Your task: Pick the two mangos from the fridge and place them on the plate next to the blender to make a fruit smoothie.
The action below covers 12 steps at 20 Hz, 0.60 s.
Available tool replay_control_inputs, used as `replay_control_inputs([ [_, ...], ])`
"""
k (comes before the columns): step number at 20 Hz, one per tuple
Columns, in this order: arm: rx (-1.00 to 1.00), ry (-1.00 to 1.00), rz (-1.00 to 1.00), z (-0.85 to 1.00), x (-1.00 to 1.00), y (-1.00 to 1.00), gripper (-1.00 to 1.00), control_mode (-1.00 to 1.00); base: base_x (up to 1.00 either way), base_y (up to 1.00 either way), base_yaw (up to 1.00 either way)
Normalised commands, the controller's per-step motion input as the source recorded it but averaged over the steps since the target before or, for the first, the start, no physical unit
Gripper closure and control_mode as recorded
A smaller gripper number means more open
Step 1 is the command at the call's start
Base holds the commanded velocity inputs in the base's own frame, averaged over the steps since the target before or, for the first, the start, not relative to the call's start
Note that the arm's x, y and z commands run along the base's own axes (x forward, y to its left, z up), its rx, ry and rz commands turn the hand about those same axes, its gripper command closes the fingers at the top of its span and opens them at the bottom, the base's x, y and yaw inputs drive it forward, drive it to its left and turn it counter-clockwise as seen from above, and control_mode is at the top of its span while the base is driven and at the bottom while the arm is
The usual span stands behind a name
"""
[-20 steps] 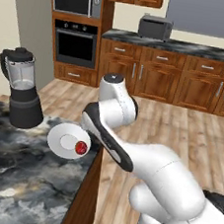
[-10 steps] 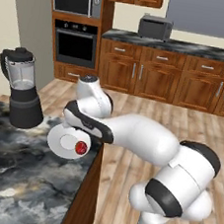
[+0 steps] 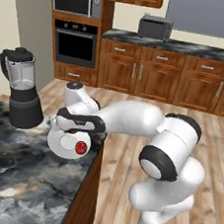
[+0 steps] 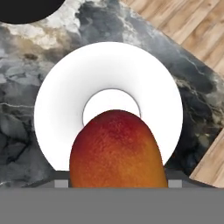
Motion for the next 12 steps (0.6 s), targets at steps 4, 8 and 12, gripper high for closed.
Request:
replay_control_inputs([
  [4,-0.02,0.0,0.0,-0.65,0.55,0.33,-1.0,-1.0,0.0,0.0,0.0],
  [8,-0.04,-0.02,0.0,-0.5,0.66,0.34,-1.0,-1.0,0.0,0.0,0.0],
  [12,-0.01,0.0,0.0,-0.15,0.43,0.41,-1.0,-1.0,0.0,0.0,0.0],
])
